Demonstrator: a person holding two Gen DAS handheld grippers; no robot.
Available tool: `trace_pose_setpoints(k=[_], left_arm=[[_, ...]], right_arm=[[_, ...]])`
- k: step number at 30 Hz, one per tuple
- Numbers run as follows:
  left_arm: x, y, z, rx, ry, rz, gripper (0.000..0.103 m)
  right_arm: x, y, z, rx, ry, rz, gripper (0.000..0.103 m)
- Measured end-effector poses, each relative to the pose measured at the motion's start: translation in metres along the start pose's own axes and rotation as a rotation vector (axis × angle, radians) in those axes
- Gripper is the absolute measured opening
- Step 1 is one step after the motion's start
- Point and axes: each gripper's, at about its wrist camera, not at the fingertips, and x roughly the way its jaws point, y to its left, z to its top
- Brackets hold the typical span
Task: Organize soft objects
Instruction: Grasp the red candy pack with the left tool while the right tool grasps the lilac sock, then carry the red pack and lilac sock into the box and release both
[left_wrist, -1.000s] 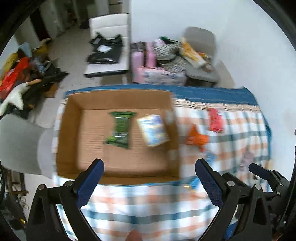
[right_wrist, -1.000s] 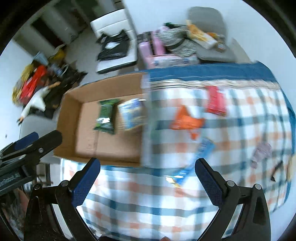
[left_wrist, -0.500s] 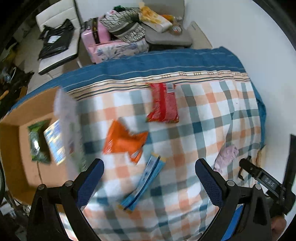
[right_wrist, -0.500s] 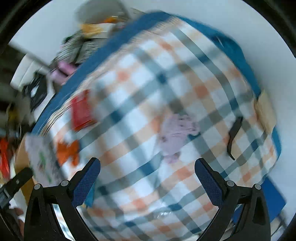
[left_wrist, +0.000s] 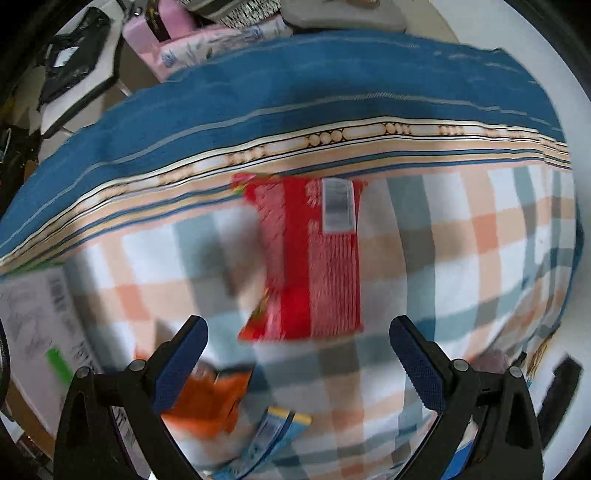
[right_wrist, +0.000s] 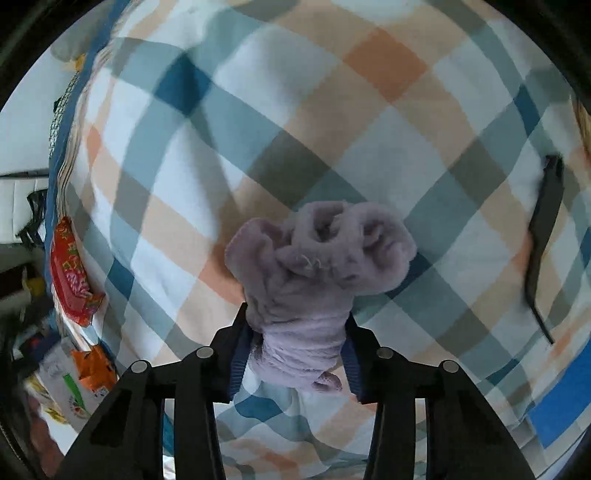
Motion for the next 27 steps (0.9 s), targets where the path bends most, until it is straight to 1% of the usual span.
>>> trace_pose_setpoints(k=[2,3,4,5,6,8,10,14,18,20,21,22,23,27], left_arm=[[0.013,-0.005,0.010,0.010,0.026,0.007,0.101],[0.019,-0.007,0.015,0.015,0.033,0.005,0.096],[0.022,-0.008,0.016,0.019,0.034,-0.002,0.089],[0.026,-0.008,0.016,0.024,0.039,0.003,0.070],[0.028,-0.008,0.015,0.029,0.042,0.024,0.057],[0.025,-0.009,0.006,0.045,0.023,0.026,0.050],[0.024,-0.008,-0.009,0.053,0.019,0.032,0.049],[0.028,-0.008,-0.052,0.074,0.030,0.055,0.048],[0.042,-0.012,-0.082,0.082,0.060,0.027,0.049],[0.051,-0.014,-0.088,0.074,0.074,0.031,0.049],[0.055,-0.016,-0.089,0.076,0.067,0.038,0.049],[0.057,-0.017,-0.091,0.071,0.061,0.042,0.049],[0.058,-0.018,-0.090,0.066,0.055,0.041,0.049],[0.060,-0.019,-0.090,0.032,0.041,0.023,0.049]], right_arm=[[-0.007,0.014,-0.002,-0.073,-0.008,-0.011,0.045],[-0.010,0.022,-0.003,-0.112,-0.011,-0.021,0.045],[-0.012,0.032,-0.003,-0.163,-0.013,-0.040,0.045],[-0.013,0.039,-0.004,-0.198,-0.013,-0.046,0.045],[-0.012,0.048,-0.003,-0.242,-0.007,-0.054,0.045],[-0.010,0.061,-0.002,-0.298,0.002,-0.072,0.045],[-0.007,0.072,-0.001,-0.363,0.002,-0.108,0.045],[0.004,0.082,-0.005,-0.425,0.024,-0.165,0.045],[0.009,0.088,-0.008,-0.455,0.048,-0.187,0.049],[0.009,0.086,-0.008,-0.445,0.058,-0.192,0.054],[0.009,0.085,-0.007,-0.442,0.058,-0.191,0.059],[0.009,0.085,-0.006,-0.436,0.055,-0.196,0.061],[0.009,0.084,-0.005,-0.426,0.052,-0.199,0.061],[0.019,0.075,0.004,-0.355,0.078,-0.169,0.061]])
